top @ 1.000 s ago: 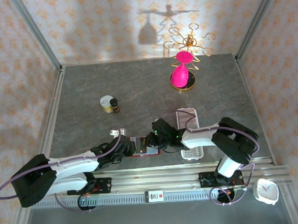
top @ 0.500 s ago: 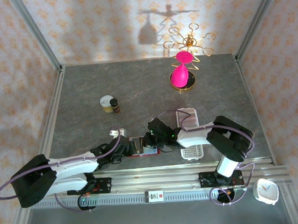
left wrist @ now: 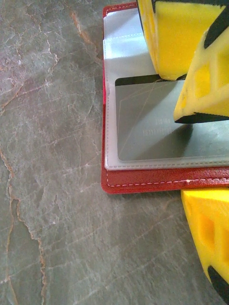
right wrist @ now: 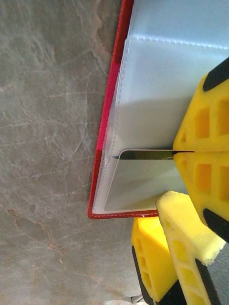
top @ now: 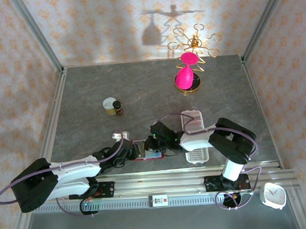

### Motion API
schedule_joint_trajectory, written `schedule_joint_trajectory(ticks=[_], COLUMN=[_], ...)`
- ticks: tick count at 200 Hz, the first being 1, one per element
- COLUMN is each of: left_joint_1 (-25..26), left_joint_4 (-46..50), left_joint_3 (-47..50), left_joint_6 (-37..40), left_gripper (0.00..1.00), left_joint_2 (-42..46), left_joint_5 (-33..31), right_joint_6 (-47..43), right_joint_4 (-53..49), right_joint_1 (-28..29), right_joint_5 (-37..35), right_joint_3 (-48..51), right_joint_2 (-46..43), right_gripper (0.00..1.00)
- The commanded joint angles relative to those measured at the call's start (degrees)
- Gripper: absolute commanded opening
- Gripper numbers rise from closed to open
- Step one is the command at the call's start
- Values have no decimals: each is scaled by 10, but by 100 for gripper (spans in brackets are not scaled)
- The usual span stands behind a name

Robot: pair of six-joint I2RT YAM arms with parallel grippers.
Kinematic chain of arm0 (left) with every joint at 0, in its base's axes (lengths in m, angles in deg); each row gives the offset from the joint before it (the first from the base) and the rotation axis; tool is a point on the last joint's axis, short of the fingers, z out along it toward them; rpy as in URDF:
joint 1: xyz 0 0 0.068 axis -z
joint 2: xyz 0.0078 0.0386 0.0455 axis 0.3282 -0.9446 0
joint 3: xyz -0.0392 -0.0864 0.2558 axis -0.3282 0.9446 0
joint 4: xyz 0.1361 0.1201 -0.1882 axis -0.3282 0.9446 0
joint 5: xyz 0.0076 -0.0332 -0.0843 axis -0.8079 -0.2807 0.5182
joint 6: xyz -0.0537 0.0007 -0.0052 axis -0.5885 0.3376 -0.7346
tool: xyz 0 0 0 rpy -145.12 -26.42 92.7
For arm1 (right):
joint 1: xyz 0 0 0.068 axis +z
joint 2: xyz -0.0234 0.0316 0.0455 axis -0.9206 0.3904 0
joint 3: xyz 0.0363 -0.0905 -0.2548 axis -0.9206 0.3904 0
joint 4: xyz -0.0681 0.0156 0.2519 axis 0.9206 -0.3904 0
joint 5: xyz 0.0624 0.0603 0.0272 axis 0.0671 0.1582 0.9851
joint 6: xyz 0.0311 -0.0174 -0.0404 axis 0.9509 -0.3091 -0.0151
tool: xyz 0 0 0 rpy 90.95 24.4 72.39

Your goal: Put the credit cards into the card holder

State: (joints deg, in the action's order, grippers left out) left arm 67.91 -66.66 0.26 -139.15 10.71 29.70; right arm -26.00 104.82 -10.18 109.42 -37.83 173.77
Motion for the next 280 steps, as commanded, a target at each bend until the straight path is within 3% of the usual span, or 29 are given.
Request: schedule_joint_trajectory(ticks=[1,90,138,164,186,280], left_joint_1=[6,6,7,7,7,7], left_joint_4=[-70,-68,-54,-49,-52,-46], left_joint_3=[26,28,23,23,23,21], left_joint_6=[-27,-24,-15,-14,-14,-14], left_gripper=[38,33,32,32,32,32], left_joint_2=[-37,-76,-92,-87,-87,-79], left_joint_5=[109,100,94,91,90,88], right_joint_6=[12,-8,-21,-15,-8,1], right_joint_4=[28,-47,-109,-126,-118,-85], right_joint_1=[12,12,12,11,11,12], right_joint_5=[12,-58,-117,-146,-143,-96], right_joint_3=[-20,-20,-8,10,21,27], right_joint_2=[10,-56,-110,-129,-129,-82], right_gripper=[7,16,25,36,41,39])
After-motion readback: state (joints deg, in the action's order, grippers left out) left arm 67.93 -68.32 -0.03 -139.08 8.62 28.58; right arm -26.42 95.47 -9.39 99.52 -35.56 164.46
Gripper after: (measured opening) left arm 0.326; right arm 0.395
